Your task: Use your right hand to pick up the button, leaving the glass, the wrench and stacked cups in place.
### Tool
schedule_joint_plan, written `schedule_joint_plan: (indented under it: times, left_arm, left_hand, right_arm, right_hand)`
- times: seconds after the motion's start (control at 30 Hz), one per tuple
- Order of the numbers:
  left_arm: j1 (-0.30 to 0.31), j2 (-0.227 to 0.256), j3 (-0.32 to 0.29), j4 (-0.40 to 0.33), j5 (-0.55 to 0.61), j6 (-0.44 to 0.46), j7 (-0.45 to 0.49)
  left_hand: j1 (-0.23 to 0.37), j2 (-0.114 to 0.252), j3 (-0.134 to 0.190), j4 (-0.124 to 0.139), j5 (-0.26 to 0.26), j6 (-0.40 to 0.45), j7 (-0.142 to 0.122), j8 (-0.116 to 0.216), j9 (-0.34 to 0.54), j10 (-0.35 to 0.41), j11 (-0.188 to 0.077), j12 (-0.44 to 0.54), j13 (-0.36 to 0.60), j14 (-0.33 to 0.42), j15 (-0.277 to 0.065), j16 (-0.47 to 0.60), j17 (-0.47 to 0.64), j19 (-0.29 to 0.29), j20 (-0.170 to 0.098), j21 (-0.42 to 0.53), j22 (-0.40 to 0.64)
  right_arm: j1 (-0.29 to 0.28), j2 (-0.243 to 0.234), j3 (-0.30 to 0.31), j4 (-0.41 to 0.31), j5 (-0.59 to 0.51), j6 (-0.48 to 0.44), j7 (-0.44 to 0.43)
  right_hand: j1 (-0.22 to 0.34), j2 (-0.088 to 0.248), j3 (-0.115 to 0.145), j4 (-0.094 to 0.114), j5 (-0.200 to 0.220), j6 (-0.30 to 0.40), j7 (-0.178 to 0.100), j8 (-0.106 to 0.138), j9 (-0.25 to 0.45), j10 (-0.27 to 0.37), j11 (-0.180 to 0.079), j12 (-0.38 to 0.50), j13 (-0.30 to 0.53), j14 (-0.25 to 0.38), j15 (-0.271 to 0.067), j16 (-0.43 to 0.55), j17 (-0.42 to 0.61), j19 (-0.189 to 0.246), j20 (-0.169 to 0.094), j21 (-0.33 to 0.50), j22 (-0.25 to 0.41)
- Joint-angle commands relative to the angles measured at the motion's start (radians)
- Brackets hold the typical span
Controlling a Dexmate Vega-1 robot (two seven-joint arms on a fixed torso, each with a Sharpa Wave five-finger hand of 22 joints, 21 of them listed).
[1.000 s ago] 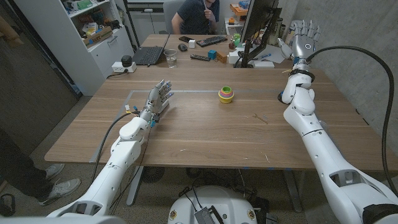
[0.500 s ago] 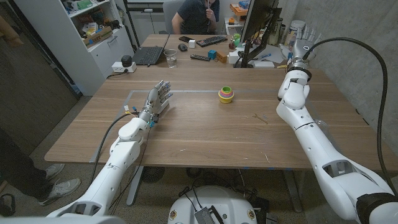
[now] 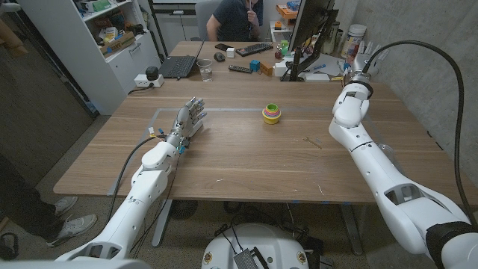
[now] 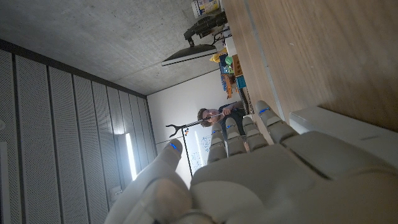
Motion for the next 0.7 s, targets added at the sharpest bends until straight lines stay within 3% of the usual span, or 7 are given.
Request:
schedule_joint_plan:
  times: [0.03, 0.3, 0.4, 0.7]
  left_arm:
    - [0.000, 0.001, 0.000, 0.005, 0.004, 0.002, 0.003]
    - [-0.001, 0.001, -0.001, 0.007, 0.005, 0.003, 0.004]
    - [-0.002, 0.000, -0.001, 0.009, 0.007, 0.003, 0.007]
    - [-0.006, 0.001, -0.002, 0.020, 0.007, 0.003, 0.004]
  left_hand:
    - [-0.004, -0.004, -0.004, -0.002, 0.006, 0.006, -0.006, 0.004, 0.005, 0.003, -0.005, 0.004, 0.005, 0.002, -0.007, 0.007, 0.004, 0.010, -0.001, -0.002, 0.002]
    - [-0.004, -0.004, -0.004, -0.002, 0.006, 0.008, -0.007, 0.004, 0.005, 0.003, -0.006, 0.004, 0.005, 0.001, -0.008, 0.007, 0.004, 0.011, -0.001, -0.002, 0.002]
    - [-0.004, -0.004, -0.004, -0.002, 0.006, 0.008, -0.006, 0.004, 0.005, 0.003, -0.006, 0.004, 0.005, 0.002, -0.007, 0.007, 0.004, 0.011, -0.001, -0.003, 0.002]
    - [-0.004, -0.004, -0.005, -0.002, 0.007, 0.007, -0.005, 0.004, 0.005, 0.004, -0.006, 0.004, 0.005, 0.001, -0.008, 0.007, 0.004, 0.011, -0.001, -0.004, 0.002]
  right_arm:
    - [0.032, -0.011, -0.024, 0.049, 0.013, -0.062, 0.081]
    - [0.050, -0.016, -0.039, 0.082, 0.034, -0.082, 0.115]
    - [0.060, -0.018, -0.052, 0.103, 0.035, -0.091, 0.131]
    - [0.083, -0.020, -0.076, 0.155, 0.056, -0.106, 0.147]
  right_hand:
    - [-0.012, -0.006, -0.011, 0.002, 0.008, -0.019, 0.002, 0.004, 0.003, -0.139, 0.002, 0.013, 0.002, -0.074, 0.006, 0.020, 0.002, 0.017, 0.000, 0.011, 0.002]
    - [-0.014, -0.006, -0.014, 0.002, 0.012, -0.016, -0.004, 0.011, 0.003, -0.130, -0.001, 0.021, 0.002, -0.066, 0.013, 0.023, 0.002, 0.033, 0.000, 0.017, 0.004]
    - [-0.014, -0.011, -0.019, -0.001, 0.016, 0.019, -0.010, 0.028, 0.002, -0.094, -0.008, 0.037, 0.001, -0.033, 0.015, 0.036, 0.001, 0.063, 0.000, 0.026, 0.006]
    - [-0.011, -0.016, -0.022, -0.006, 0.020, 0.041, -0.015, 0.035, 0.001, -0.076, -0.010, 0.042, 0.000, -0.013, 0.016, 0.042, -0.001, 0.084, 0.000, 0.031, 0.007]
